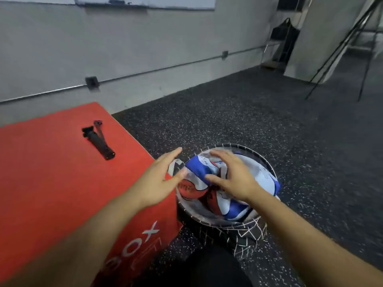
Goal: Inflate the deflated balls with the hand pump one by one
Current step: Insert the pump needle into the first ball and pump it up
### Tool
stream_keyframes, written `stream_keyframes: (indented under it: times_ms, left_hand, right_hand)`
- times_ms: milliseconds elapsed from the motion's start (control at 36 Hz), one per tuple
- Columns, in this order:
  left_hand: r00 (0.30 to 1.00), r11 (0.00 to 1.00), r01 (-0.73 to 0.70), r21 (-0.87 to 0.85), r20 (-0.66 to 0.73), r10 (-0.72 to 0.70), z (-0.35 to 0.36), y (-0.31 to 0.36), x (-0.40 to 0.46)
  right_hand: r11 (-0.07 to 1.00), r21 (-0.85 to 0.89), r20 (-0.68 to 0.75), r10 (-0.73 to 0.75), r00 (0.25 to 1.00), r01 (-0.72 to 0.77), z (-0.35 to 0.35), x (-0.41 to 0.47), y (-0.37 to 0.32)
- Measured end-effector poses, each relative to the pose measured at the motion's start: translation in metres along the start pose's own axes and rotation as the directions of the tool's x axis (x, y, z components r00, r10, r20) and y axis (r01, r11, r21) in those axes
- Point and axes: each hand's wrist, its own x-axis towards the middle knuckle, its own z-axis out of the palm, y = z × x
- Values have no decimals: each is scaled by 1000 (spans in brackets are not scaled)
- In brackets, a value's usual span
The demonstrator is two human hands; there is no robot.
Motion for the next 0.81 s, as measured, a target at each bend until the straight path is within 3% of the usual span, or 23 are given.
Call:
stream_keyframes:
  times_ms: [194, 472, 611, 806]
  left_hand:
    - [991, 994, 47, -94, 130, -34, 66, 11, 28]
    - [985, 998, 36, -46, 172, -27, 96, 28, 32]
    - [987, 994, 58, -88, 157, -44, 89, 34, 25]
    - [993, 996, 6, -94, 114, 5, 61, 39, 11]
  right_hand:
    - [959, -281, -44, -52, 998, 38, -17, -28, 52]
    - [870, -484, -124, -177, 976, 96, -19, -59, 82]
    - [877, -471, -210, -214, 954, 93, -22, -59, 82]
    - [946, -324, -315, -131, 940, 23, -41, -51, 48]
